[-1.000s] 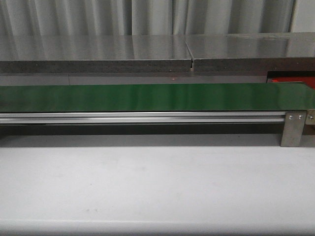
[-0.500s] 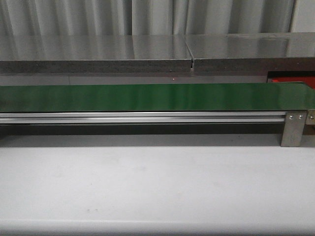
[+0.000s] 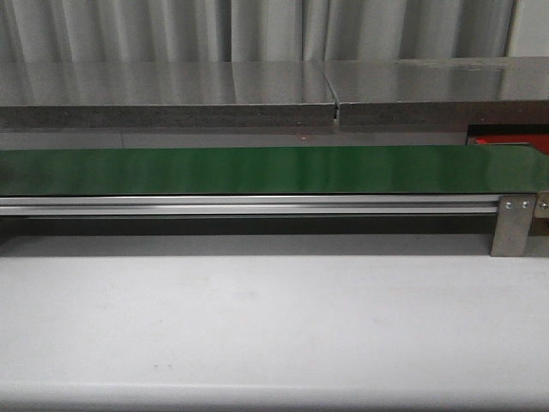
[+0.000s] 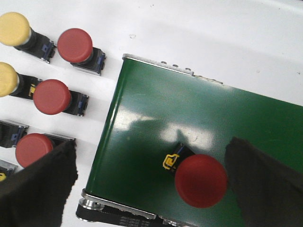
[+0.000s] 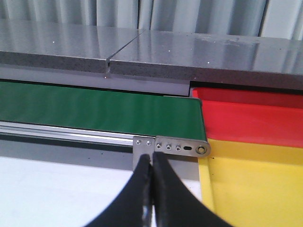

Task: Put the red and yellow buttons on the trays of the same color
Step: 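Carry the red button onto the green belt and open the left gripper, then move the left gripper to a yellow button and grasp it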

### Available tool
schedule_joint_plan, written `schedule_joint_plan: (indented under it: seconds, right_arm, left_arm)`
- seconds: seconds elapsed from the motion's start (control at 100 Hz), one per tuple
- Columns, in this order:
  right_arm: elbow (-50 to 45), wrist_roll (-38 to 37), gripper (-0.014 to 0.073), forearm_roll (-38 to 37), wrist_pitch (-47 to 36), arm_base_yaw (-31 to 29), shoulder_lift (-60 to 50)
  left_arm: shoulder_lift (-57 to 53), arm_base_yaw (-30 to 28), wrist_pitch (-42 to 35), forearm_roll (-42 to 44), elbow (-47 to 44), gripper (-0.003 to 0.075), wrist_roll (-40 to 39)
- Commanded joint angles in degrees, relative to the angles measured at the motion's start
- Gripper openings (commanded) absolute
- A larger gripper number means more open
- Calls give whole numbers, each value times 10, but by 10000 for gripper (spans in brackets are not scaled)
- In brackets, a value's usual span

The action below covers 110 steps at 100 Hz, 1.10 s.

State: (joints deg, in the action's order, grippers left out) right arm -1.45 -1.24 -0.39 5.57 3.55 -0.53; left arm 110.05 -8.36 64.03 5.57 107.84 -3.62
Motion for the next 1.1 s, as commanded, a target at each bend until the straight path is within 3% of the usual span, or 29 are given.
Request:
schedule_joint_plan:
  seconds: [0.0, 0.65, 1.09]
  right_arm:
    - [10, 1, -118, -3, -48, -3, -8]
    - [10, 1, -118, -3, -48, -3, -8]
    - [10, 1, -118, -3, -48, -3, -8]
  left_arm:
    - [-45, -12, -20, 5, 20, 609, -4]
    - [-49, -221, -18, 6, -82, 609, -20]
    - [-49, -244, -110, -2, -158, 609, -20]
